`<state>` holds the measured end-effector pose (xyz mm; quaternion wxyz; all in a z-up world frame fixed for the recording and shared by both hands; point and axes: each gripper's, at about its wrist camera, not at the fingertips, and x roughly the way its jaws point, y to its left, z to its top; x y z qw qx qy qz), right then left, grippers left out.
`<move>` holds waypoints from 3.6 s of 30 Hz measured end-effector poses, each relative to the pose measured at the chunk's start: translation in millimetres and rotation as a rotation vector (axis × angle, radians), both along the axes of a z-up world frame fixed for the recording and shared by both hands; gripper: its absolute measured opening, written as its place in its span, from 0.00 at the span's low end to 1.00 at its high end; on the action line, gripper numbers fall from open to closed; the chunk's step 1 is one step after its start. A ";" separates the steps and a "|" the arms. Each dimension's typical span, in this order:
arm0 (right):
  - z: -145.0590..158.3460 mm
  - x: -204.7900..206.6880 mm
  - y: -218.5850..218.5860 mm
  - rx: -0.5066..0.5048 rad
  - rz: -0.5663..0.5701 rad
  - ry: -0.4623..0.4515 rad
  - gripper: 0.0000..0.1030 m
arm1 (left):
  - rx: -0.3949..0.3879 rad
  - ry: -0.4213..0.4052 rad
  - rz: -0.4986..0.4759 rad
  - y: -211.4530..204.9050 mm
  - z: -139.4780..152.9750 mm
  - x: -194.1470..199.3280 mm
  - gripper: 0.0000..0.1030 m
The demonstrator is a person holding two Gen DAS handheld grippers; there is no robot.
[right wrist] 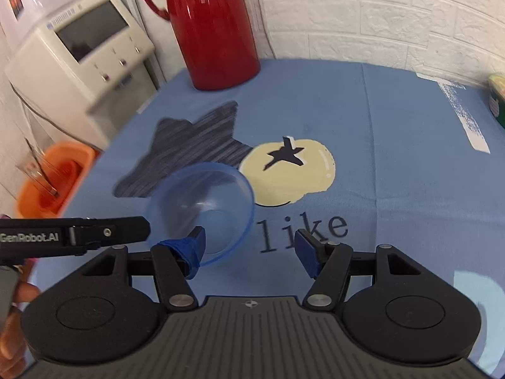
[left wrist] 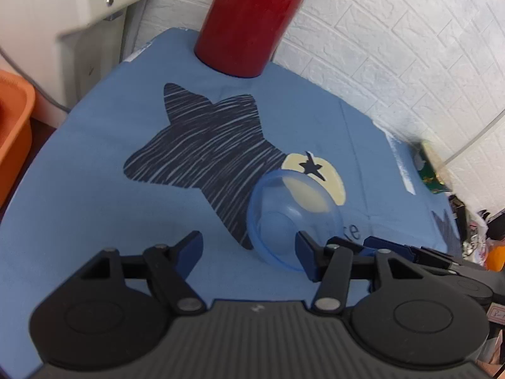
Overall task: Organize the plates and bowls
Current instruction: 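Open both grippers and move both tools to the blue plastic bowl rim, then lift the blue plastic bowl with both tools and lower it into the red bowl, then close the left gripper on the steel bowl rim while the right gripper grips it too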
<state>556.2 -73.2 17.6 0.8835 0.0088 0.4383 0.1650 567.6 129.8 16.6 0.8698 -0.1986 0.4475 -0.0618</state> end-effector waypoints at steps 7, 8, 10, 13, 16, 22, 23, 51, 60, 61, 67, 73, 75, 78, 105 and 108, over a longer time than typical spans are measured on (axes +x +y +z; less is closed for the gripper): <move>-23.6 19.1 17.2 -0.126 0.025 0.018 0.47 | 0.077 0.045 0.021 -1.8 -23.1 21.6 0.54; -25.6 19.2 18.7 -0.133 0.031 0.016 0.49 | 0.076 0.048 0.022 -0.9 -25.9 23.7 0.56; -25.9 19.5 19.9 -0.136 0.036 0.002 0.49 | 0.084 0.036 0.022 -0.5 -28.1 25.3 0.56; -26.1 15.9 18.8 -0.134 0.029 -0.009 0.50 | 0.110 0.025 0.018 -3.1 -29.4 27.1 0.56; -24.8 18.6 19.2 -0.136 0.032 0.004 0.52 | 0.121 0.012 0.022 -5.9 -30.5 26.9 0.56; -22.7 16.4 26.9 -0.083 0.081 0.007 0.49 | 0.079 0.005 0.033 -1.3 -30.9 26.7 0.56; -23.9 13.3 29.8 -0.059 0.097 0.017 0.47 | 0.075 0.003 0.022 -2.5 -30.8 26.5 0.56; 47.6 -212.6 -55.4 -0.017 0.037 -0.012 0.48 | 0.010 -0.043 -0.298 -120.2 53.1 -180.1 0.09; 30.0 -314.0 -104.2 -0.112 -0.052 -0.012 0.48 | 0.058 -0.042 -0.444 -191.9 33.4 -280.9 0.09; 27.0 -317.1 -106.0 -0.115 -0.056 -0.013 0.48 | 0.066 -0.040 -0.449 -195.9 30.2 -286.8 0.09; 8.2 -325.7 -113.3 -0.081 -0.062 0.002 0.49 | 0.093 -0.025 -0.448 -200.7 15.3 -296.0 0.11; 10.2 -340.0 -117.9 -0.089 -0.068 -0.013 0.47 | 0.089 -0.049 -0.459 -199.6 17.5 -301.5 0.43; 10.8 -343.0 -123.6 -0.061 -0.087 -0.001 0.47 | 0.099 -0.059 -0.458 -198.3 20.2 -303.7 0.46; 11.3 -344.7 -127.0 -0.057 -0.098 -0.001 0.47 | 0.086 -0.050 -0.469 -194.2 20.9 -304.3 0.46; -19.3 -409.9 -206.0 0.351 -0.418 0.001 0.47 | 0.163 0.020 -0.571 -139.4 26.2 -256.3 0.54; -21.2 -403.8 -207.6 0.351 -0.425 0.012 0.47 | 0.205 0.033 -0.618 -149.0 18.6 -249.4 0.55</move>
